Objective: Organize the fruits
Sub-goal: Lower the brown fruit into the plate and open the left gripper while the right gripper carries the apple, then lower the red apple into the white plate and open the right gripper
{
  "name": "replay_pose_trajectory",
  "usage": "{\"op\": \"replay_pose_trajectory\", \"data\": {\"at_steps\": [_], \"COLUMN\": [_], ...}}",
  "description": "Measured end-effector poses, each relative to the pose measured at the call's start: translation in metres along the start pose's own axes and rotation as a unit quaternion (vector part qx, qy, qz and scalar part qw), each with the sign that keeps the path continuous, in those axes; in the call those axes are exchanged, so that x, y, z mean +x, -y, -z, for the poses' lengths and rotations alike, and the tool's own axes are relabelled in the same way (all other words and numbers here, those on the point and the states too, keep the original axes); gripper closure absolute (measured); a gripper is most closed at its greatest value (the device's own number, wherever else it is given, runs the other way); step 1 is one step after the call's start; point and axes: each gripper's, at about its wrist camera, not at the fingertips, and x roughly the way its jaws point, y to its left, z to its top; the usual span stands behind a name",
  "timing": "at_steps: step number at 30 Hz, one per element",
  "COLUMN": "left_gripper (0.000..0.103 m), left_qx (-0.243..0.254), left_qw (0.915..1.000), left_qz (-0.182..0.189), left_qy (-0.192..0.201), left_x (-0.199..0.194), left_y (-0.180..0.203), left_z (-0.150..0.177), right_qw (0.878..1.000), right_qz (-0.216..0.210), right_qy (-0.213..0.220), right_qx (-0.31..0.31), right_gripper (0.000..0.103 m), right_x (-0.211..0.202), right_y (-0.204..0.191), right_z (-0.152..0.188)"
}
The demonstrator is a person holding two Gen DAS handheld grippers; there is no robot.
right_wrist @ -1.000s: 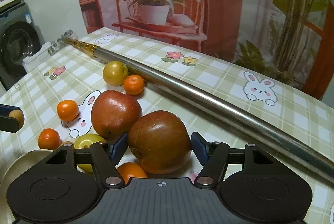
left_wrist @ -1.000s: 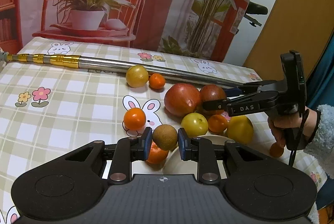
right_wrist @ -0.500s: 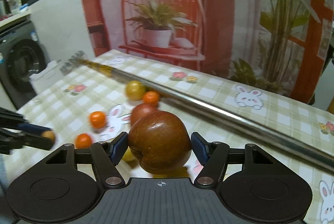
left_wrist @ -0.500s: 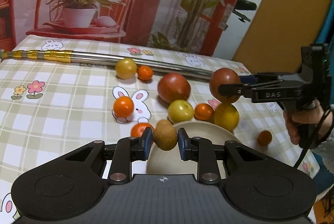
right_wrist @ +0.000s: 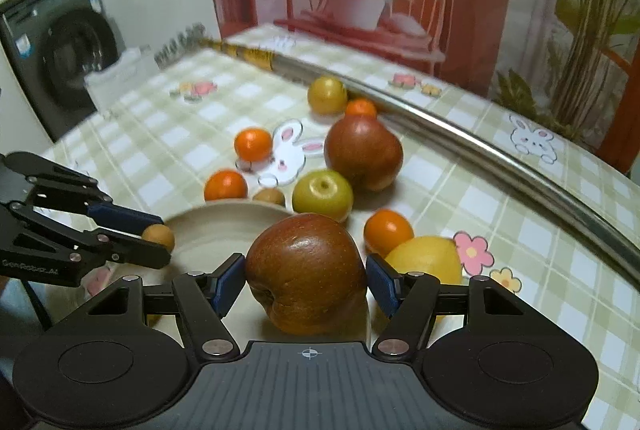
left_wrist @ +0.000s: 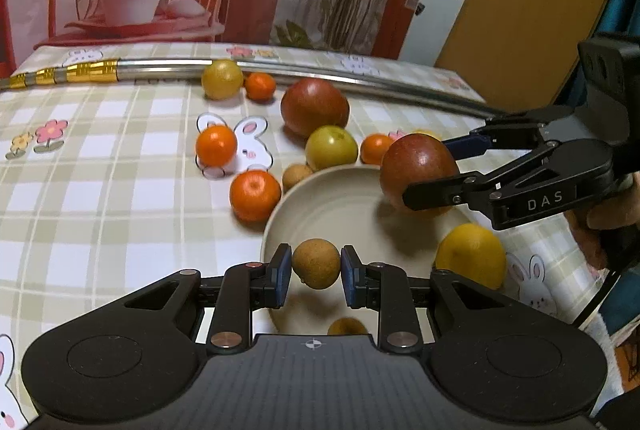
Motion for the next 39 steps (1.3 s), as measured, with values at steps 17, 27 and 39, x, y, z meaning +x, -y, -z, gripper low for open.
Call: {"op": "replay_pose_trajectory", "data": {"at_steps": [17, 27, 39], "left_gripper": [0.075, 0.074, 0.074], "left_qx": [-0.008, -0.024, -0.041], "left_qw": [0.9996, 0.9995, 0.9991], "left_qz": [-0.003, -0.001, -0.002], "left_qy": [-0.026, -0.021, 0.010], "left_x": [0.012, 0.005, -0.009], "left_y": [0.004, 0.001, -0.005], "left_z": [0.012, 0.016, 0.017], "right_qw": [0.994, 0.999, 0.977], "right_qz": [0.066, 0.032, -0.038], "right_qy": [-0.026, 0.001, 0.039], "right_qx": [-0.081, -0.018, 0.206], "right_gripper": [0.041, 0.039, 0.039], "right_x": [0.014, -0.007, -0.021], "right_y": [-0.036, -0.033, 0.022], "right_z": [0.007, 0.012, 0.027]}}
